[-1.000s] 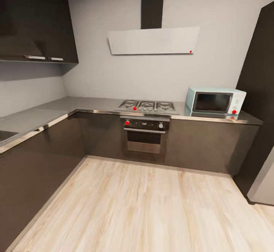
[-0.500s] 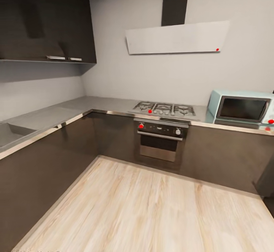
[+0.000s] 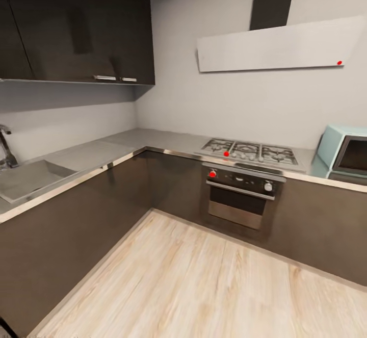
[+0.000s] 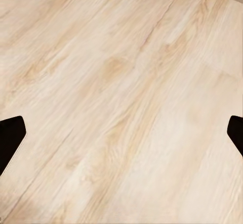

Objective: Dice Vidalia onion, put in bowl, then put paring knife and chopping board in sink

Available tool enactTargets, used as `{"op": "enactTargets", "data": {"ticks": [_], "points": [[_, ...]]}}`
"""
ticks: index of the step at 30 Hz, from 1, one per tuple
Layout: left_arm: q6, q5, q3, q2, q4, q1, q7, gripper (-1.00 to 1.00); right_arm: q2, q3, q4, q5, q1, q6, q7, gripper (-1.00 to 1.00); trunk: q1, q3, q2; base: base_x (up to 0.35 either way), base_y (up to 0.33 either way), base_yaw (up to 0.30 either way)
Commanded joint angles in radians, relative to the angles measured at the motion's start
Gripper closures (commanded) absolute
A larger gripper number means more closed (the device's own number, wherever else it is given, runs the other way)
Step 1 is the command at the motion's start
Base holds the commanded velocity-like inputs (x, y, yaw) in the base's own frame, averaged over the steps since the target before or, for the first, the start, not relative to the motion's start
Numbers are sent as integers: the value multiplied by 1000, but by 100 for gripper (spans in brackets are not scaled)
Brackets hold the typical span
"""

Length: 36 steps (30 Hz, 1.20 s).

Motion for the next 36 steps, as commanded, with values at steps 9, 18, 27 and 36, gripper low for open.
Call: {"op": "enactTargets", "data": {"ticks": [9,18,27,36], "points": [[-2,1,1,0,0,0,0,-100,0,1,0,8,0,-2,-6,-100,0,-1,0,170,0,283],[-2,1,1,0,1,0,0,-100,0,2,0,8,0,-2,-6,-100,0,-1,0,168,0,283],[-2,1,1,0,1,0,0,-100,0,2,0,8,0,-2,-6,-100,0,-1,0,159,0,283],[-2,1,1,0,2,0,0,-100,0,2,0,8,0,-2,-6,-100,0,-1,0,152,-5,283]]}}
